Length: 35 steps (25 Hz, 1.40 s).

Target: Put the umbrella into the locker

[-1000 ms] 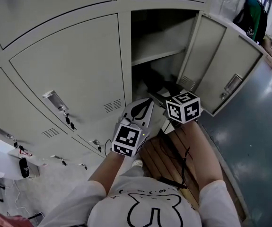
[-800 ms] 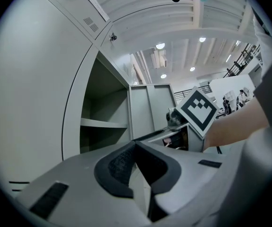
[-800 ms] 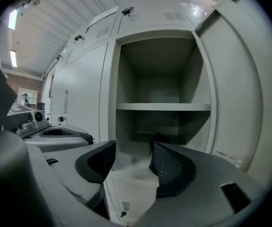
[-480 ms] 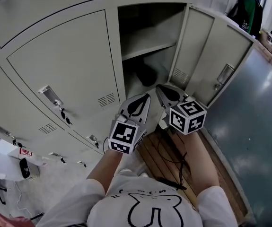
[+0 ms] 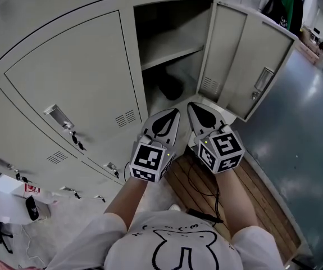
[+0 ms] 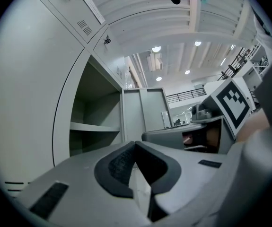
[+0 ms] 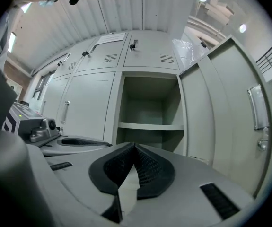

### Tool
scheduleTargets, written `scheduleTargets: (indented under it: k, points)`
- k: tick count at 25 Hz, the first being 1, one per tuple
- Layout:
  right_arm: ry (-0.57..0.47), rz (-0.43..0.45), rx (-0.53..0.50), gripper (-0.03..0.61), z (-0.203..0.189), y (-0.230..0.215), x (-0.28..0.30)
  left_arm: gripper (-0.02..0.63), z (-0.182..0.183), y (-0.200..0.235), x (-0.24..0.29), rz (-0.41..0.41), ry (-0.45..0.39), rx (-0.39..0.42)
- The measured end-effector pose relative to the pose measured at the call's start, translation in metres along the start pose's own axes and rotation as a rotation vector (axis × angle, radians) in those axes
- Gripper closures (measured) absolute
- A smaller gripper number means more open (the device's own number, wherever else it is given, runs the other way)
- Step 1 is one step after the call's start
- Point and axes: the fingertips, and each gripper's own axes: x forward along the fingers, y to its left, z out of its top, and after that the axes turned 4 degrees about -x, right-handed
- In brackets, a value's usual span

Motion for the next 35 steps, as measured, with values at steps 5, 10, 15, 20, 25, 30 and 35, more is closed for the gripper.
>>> scheduleTargets:
  k: [5, 10, 15, 20, 25, 30, 35]
  points:
    - [0.001, -0.035, 0.007, 0.584, 0.003, 0.017, -0.008, 0.611, 0.008, -0.002, -0.016, -0.037, -0.015, 0.004]
    - [0.001, -0.093, 0.005, 0.584, 0.009, 0.038, -0.018, 0.611, 0.014, -0.002, -0.036, -0.073, -0.018, -0.001]
    - [0.037, -0.134, 0.007, 0.584, 0.004, 0.062, -0.029, 0.611, 0.012, -0.004, -0.06, -0.111, -0.007, -0.01]
    - [0.08, -0.174, 0.009, 0.584, -0.003, 0.085, -0.042, 0.611, 0.014, -0.008, -0.085, -0.142, -0.017, -0.025]
    - [0.112, -0.202, -0.003, 0.584, -0.005, 0.107, -0.055, 0.611, 0.012, -0.009, -0.104, -0.16, -0.013, -0.044]
    - [0.112, -0.232, -0.014, 0.584, -0.002, 0.116, -0.065, 0.611, 0.015, -0.013, -0.116, -0.182, -0.017, -0.041]
    - [0.111, -0.231, -0.043, 0.584, 0.004, 0.126, -0.072, 0.611, 0.018, -0.017, -0.121, -0.18, -0.022, -0.053]
